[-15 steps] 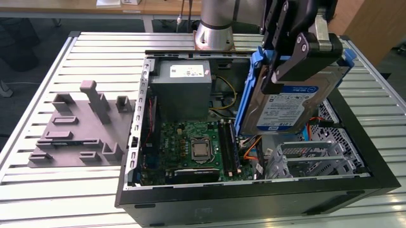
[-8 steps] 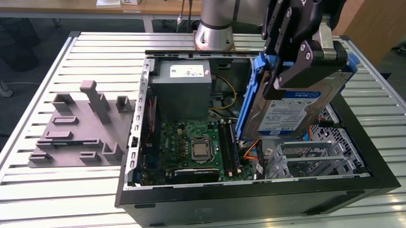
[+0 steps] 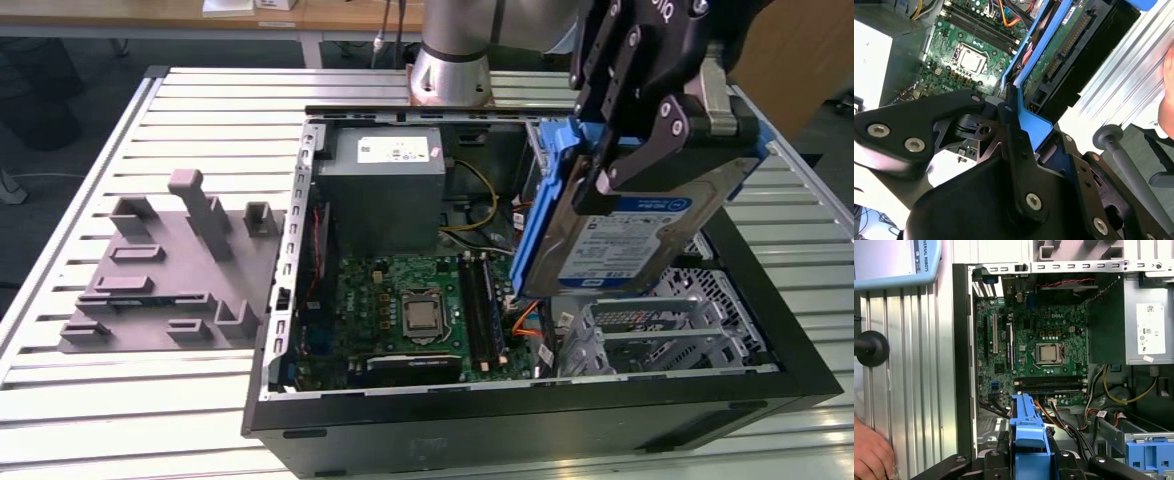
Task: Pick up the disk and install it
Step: 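Insert the disk into the insertion slot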
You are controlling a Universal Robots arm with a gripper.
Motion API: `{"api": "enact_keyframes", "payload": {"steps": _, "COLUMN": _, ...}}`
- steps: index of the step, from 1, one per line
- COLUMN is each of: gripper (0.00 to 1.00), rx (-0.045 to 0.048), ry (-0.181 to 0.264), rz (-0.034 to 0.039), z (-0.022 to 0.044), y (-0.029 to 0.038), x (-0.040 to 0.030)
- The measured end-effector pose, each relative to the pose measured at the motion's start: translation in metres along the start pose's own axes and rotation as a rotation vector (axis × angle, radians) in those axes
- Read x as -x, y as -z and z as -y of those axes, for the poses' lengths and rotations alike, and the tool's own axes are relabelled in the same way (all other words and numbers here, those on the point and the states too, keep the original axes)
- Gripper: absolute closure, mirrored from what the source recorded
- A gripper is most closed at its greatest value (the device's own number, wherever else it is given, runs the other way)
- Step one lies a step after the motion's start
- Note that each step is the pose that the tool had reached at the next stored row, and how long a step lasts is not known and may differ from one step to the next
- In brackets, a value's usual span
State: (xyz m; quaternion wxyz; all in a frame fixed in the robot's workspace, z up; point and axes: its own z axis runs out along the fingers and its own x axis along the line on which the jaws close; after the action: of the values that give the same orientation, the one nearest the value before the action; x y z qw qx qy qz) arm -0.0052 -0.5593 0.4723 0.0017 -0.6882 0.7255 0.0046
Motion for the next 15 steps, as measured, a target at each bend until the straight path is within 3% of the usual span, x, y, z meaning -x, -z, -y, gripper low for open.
{"api": "enact_keyframes", "payload": {"steps": 3, "gripper": 0.64, "rx": 0.0, "ry": 0.0, "rz": -0.0002, "z": 0.0033, "y": -0.0008, "x": 0.0}}
{"api": "enact_keyframes", "payload": {"steps": 10, "gripper": 0.64, "rx": 0.0, "ry": 0.0, "rz": -0.0002, "z": 0.0037, "y": -0.001, "x": 0.0}}
{"api": "enact_keyframes", "payload": {"steps": 15, "gripper": 0.64, "rx": 0.0, "ry": 0.0, "rz": -0.0002, "z": 0.0088, "y": -0.0024, "x": 0.0003}}
